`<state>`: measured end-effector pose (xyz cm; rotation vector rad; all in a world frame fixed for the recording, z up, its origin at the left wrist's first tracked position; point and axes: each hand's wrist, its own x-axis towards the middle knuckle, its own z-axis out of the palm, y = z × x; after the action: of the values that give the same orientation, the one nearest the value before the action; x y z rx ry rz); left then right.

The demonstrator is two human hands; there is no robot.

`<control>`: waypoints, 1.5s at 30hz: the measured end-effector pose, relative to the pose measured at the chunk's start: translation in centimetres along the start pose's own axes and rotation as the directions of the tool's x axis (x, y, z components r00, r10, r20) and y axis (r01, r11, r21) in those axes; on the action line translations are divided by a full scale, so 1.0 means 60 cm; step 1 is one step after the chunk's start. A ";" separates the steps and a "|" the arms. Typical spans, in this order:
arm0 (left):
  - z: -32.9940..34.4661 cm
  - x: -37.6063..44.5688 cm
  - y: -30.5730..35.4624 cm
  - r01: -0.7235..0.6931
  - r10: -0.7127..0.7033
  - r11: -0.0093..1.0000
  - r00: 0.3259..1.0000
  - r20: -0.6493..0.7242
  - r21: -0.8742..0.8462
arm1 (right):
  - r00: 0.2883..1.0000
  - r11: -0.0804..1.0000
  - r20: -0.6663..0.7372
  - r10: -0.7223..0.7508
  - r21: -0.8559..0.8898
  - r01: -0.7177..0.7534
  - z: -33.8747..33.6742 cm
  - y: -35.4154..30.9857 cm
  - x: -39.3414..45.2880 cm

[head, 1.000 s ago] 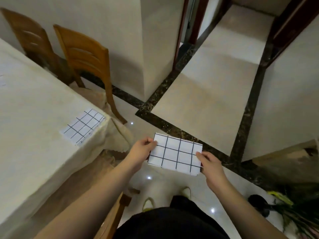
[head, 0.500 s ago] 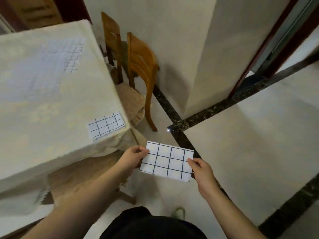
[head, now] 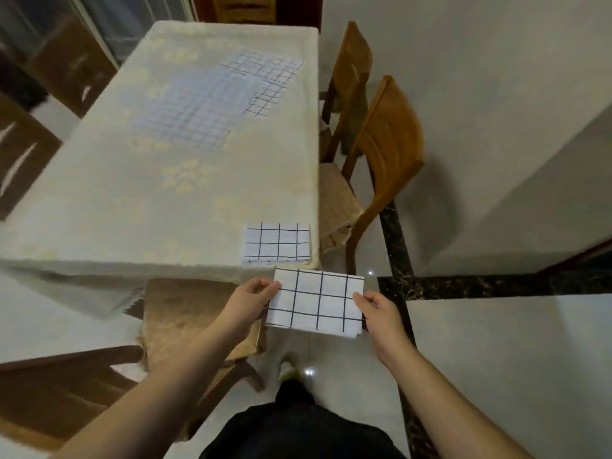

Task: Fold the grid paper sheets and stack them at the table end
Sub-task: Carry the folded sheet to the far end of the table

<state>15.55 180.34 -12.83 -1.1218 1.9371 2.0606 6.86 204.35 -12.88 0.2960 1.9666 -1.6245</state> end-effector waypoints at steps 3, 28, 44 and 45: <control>-0.017 0.038 0.006 -0.018 0.016 0.998 0.999 -0.044 -0.052 | 0.998 0.999 0.065 0.008 -0.045 -0.005 0.034 -0.041 0.037; -0.100 0.269 0.054 0.166 0.004 0.918 0.905 -0.425 0.361 | 0.945 0.932 0.264 0.192 -0.351 -0.092 0.195 -0.133 0.337; -0.098 0.266 0.053 0.043 0.233 0.876 0.834 -0.500 0.480 | 0.992 0.848 0.085 -0.093 -0.515 0.124 0.188 -0.133 0.321; -0.097 0.265 0.055 0.002 0.315 0.838 0.815 -0.486 0.546 | 0.983 0.817 0.085 -0.160 -0.547 0.180 0.186 -0.135 0.317</control>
<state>4.81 168.14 -18.55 -1.5625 2.7186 1.1464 -9.60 188.33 -17.74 -0.1424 2.3839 -1.0655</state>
